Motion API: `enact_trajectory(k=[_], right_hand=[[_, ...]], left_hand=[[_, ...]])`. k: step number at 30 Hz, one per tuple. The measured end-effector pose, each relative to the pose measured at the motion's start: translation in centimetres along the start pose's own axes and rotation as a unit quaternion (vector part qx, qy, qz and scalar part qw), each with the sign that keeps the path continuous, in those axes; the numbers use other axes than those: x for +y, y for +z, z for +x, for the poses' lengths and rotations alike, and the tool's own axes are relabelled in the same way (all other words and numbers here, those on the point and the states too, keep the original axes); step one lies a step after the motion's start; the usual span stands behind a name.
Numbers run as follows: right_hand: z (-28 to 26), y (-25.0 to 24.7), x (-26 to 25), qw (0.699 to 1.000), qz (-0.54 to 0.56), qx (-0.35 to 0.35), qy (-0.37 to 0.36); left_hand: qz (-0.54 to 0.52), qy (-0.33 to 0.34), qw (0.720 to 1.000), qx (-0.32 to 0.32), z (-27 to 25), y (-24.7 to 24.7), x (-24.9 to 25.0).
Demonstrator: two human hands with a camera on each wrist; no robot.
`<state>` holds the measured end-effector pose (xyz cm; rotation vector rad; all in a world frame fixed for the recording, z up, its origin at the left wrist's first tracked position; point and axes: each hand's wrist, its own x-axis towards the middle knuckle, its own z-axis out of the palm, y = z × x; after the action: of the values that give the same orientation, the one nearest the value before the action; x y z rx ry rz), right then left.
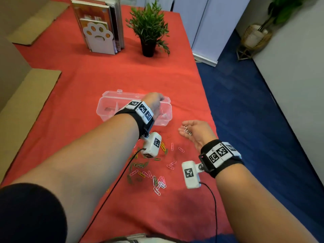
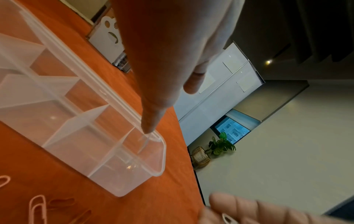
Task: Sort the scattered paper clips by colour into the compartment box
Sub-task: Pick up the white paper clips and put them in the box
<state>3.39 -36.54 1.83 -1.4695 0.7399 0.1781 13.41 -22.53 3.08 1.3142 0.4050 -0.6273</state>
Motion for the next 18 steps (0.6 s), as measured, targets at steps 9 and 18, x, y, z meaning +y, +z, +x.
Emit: enact_trajectory(k=[9,18], right_hand=[[4.7,5.5,-3.0,0.941,-0.296,0.022,-0.164],[0.2,7.2,-2.4,0.862,-0.463,0.02,-0.206]], left_hand=[[0.225,0.136,0.958,0.113,-2.9,-5.9,-2.7],[0.423,0.133,0.887,0.128,-8.0,-15.3,-9.5]])
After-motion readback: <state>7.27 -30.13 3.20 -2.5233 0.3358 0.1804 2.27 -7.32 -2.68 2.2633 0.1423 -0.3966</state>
